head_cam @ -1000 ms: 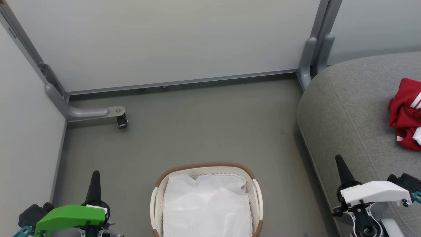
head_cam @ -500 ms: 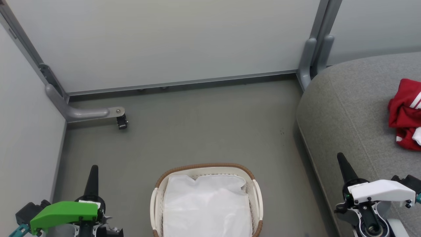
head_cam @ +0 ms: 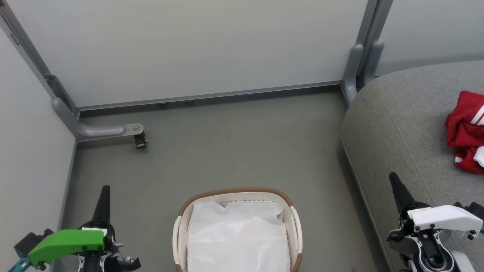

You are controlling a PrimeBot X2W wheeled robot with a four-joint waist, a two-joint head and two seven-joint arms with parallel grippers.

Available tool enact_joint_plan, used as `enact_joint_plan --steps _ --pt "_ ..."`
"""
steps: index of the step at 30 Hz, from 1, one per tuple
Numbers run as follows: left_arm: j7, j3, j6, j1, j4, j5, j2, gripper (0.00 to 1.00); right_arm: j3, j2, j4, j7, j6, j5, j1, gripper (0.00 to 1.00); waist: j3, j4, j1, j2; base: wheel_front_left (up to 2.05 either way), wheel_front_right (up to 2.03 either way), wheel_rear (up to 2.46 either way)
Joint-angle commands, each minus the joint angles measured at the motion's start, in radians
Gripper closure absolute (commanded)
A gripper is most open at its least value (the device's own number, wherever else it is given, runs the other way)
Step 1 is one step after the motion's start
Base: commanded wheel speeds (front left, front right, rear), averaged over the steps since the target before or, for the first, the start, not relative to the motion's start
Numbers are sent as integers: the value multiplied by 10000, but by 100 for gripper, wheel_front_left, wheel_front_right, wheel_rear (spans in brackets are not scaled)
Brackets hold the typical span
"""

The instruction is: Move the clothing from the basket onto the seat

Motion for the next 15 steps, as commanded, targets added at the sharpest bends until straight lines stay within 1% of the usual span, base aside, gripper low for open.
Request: enact_joint_plan --steps 1,15 --pt "67 39 -49 -241 -63 -183 60 100 -56 -58 -102 70 -1 204 45 100 -2 0 0 0 0 0 0" --pt "340 181 -90 -304 -178 -1172 65 100 -183 -65 -245 347 -2 1277 80 100 -29 -6 0 0 0 0 0"
